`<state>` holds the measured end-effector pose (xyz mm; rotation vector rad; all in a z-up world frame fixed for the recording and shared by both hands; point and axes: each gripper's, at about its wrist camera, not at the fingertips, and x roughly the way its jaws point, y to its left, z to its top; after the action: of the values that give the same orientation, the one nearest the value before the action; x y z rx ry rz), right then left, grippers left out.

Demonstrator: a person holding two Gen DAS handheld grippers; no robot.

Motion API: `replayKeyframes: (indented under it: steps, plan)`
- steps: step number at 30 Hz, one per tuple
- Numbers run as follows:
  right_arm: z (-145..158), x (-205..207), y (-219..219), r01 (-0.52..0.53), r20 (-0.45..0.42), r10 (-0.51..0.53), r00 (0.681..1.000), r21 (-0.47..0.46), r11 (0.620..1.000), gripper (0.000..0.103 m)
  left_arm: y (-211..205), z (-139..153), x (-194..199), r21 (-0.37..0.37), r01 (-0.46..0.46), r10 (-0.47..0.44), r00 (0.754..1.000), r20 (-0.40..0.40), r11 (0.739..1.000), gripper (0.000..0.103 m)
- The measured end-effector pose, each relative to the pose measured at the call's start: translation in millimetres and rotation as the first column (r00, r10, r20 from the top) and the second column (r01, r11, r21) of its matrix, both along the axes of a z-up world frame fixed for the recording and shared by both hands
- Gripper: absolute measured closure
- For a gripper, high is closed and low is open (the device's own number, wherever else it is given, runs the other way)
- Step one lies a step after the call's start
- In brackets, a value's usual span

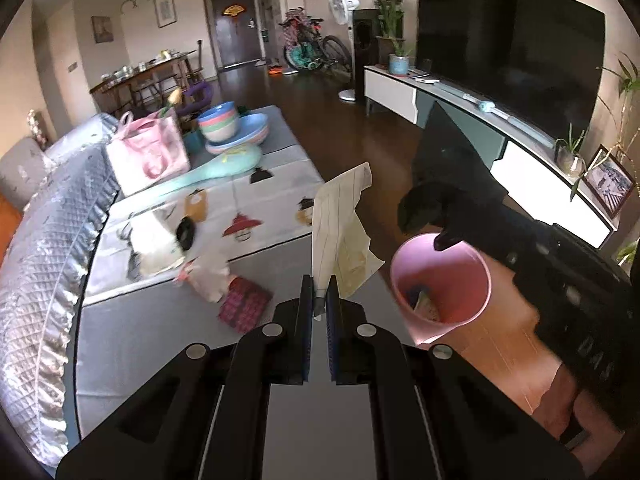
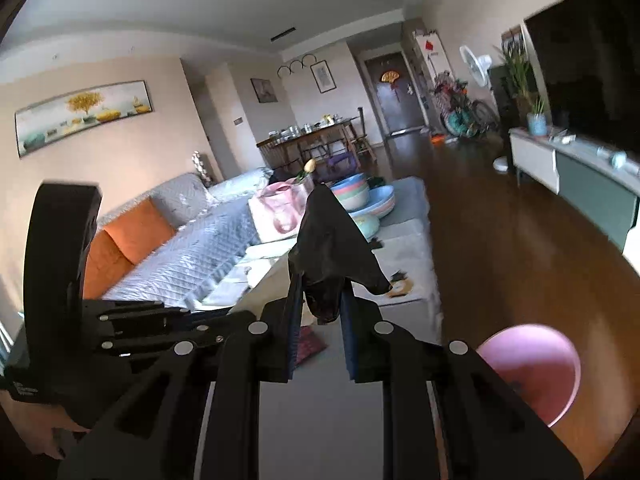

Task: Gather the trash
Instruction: 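Carry the tissue and black bag over the pink bin with both grippers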

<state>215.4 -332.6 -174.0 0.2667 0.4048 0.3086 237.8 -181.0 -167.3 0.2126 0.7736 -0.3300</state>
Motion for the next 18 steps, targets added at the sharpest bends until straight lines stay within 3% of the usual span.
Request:
replayKeyframes:
  steps: [9, 18]
  plan:
    - [-9.4, 5.4, -69.5, 0.091, -0.026, -0.090, 0.996, 0.039, 0.995, 0.085, -63.5, -9.2, 14.5, -0.026, 0.082, -0.082, 0.997, -0.010, 0.996, 0.097]
    - [-21.9, 11.3, -126.0, 0.158, -0.075, -0.149, 0.986, 0.135, 0.978, 0.084, -116.7, -25.0, 32.1, -0.070, 0.130, -0.133, 0.990, -0.036, 0.989, 0.097]
